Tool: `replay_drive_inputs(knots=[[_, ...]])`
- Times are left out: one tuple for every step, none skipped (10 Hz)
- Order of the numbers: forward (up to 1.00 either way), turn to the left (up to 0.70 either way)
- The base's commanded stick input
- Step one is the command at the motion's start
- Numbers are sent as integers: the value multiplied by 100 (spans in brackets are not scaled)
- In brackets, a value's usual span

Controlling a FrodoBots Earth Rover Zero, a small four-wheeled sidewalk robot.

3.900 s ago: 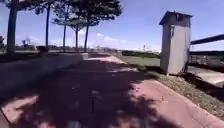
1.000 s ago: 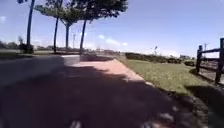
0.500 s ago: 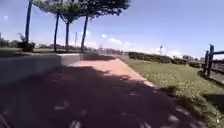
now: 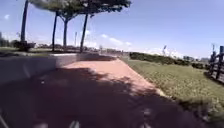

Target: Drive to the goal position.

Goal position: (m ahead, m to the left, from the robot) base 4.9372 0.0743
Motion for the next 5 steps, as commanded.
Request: replay_drive_inputs(knots=[[100,0],[100,0],[100,0],[100,0],[100,0]])
